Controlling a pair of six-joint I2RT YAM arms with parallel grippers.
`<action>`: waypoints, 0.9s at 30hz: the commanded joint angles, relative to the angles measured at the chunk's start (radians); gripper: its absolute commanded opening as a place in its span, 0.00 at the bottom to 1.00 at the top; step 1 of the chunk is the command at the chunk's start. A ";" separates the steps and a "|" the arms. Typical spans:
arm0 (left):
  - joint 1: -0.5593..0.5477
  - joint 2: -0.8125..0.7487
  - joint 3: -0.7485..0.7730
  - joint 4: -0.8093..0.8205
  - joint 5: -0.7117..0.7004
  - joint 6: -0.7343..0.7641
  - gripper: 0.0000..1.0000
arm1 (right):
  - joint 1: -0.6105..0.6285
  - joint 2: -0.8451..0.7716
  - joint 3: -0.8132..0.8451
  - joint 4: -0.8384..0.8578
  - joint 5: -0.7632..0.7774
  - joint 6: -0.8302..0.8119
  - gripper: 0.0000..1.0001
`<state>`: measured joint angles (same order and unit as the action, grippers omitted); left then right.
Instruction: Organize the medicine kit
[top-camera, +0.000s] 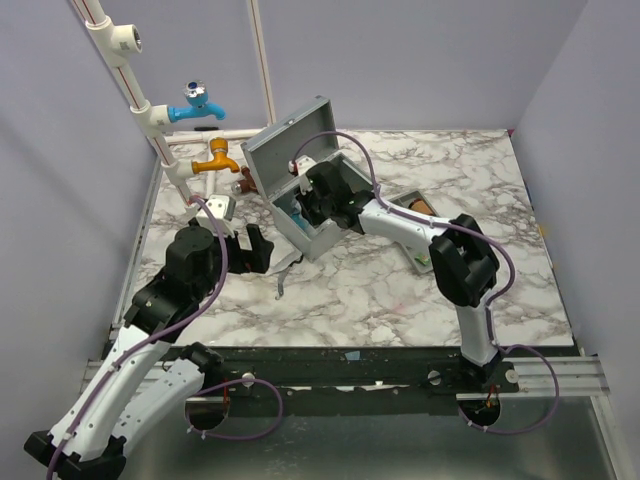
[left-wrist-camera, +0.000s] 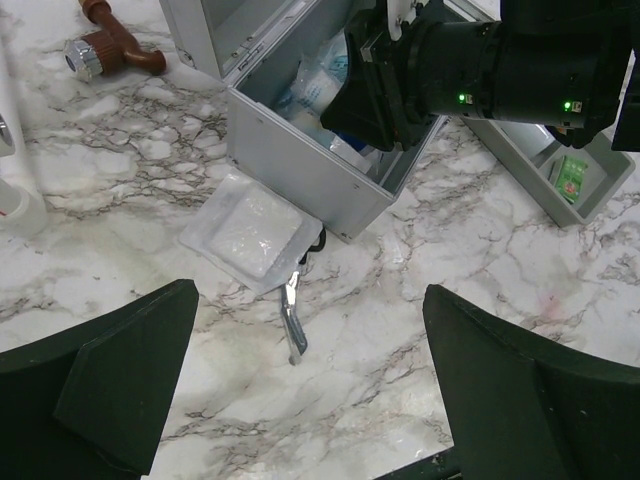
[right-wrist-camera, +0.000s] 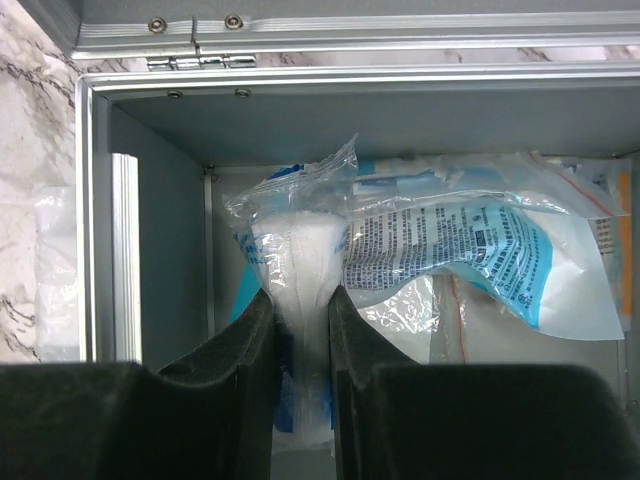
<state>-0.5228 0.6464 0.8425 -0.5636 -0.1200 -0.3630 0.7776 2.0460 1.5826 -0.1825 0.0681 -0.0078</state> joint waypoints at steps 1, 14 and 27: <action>0.006 0.014 0.003 0.010 0.014 0.009 0.99 | 0.003 0.033 0.022 -0.015 -0.033 0.035 0.07; 0.018 0.031 0.005 0.014 0.011 0.012 0.98 | 0.003 0.000 0.075 -0.015 0.024 0.031 0.55; 0.020 0.042 0.004 0.016 0.022 0.013 0.99 | 0.002 -0.167 -0.050 0.051 0.053 0.082 1.00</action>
<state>-0.5098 0.6888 0.8425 -0.5632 -0.1184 -0.3626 0.7776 1.9656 1.5826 -0.1787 0.1059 0.0452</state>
